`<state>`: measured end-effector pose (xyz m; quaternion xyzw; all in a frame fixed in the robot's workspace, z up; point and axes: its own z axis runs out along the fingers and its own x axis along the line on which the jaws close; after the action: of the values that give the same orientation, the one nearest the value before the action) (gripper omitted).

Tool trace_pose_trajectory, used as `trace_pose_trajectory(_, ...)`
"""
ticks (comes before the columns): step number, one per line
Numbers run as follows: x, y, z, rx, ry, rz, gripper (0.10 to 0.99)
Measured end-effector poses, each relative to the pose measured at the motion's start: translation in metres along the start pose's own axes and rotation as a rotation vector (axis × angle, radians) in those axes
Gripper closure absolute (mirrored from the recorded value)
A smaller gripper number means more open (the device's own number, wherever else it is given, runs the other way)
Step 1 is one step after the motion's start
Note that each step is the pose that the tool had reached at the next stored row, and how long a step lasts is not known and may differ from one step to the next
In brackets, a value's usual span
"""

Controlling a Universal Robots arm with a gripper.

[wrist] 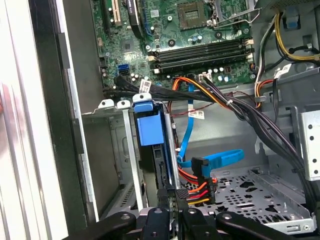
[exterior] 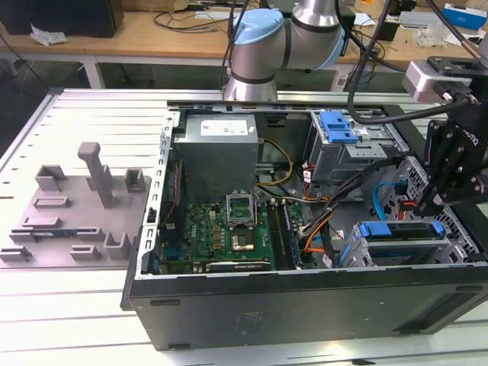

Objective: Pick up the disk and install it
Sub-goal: 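Insert the first disk wire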

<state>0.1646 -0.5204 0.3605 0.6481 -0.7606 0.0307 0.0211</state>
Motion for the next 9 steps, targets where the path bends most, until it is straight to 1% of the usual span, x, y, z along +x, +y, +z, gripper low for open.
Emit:
trace_pose_trajectory(2,-0.0001,0.0,0.0002,0.0,-0.0003,-0.002,0.922)
trace_pose_trajectory(4,-0.0002,0.0,0.0001,0.004,-0.0009,-0.044,0.922)
trace_pose_trajectory(9,0.0002,0.0008,0.0003,0.005,-0.001,-0.046,0.922)
